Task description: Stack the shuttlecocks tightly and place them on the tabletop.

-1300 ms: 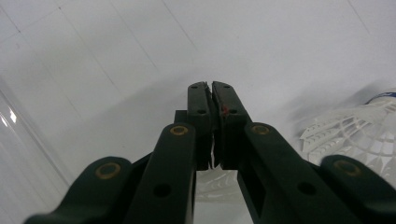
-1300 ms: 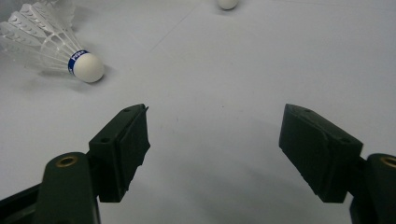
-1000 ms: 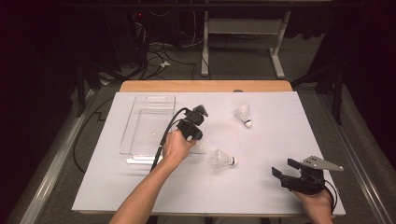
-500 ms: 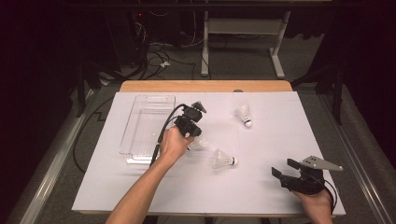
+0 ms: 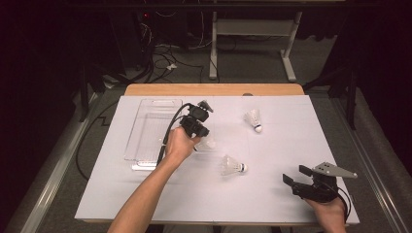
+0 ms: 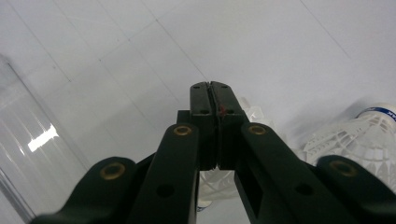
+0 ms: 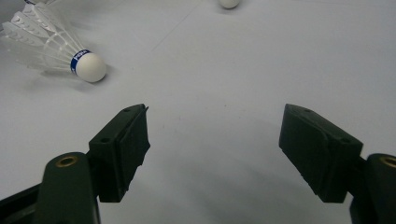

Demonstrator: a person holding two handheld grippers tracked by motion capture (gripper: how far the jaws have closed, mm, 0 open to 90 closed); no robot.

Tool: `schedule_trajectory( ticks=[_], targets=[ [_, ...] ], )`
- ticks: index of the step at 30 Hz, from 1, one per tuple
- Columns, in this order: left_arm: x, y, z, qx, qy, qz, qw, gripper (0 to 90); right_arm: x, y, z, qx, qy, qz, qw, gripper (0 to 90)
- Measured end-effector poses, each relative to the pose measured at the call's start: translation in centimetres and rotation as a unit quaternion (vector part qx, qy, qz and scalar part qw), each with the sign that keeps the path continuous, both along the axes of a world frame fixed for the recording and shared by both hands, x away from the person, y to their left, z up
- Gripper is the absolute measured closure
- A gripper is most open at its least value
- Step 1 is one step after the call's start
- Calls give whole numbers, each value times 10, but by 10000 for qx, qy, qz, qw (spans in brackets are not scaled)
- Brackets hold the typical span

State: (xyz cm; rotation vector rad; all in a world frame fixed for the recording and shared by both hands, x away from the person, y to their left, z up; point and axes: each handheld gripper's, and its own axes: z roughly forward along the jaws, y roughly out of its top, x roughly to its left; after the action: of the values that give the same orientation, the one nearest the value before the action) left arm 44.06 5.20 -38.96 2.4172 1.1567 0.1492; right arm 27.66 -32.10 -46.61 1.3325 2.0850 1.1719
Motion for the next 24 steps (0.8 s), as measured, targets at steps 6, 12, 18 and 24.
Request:
schedule_trajectory(
  ticks=[6,12,18,24],
  targets=[
    [8,0,1,45,-113,-14,9999,885,0,0,0,5,2,15,10000,245],
    [14,-3,-1,90,-180,-48,9998,885,0,0,0,15,2,25,10000,245],
    [17,-9,1,181,-299,-153,9993,885,0,0,0,14,7,24,10000,245],
    [24,-12,1,238,-485,-114,9985,885,0,0,0,16,1,39,10000,245]
  ],
)
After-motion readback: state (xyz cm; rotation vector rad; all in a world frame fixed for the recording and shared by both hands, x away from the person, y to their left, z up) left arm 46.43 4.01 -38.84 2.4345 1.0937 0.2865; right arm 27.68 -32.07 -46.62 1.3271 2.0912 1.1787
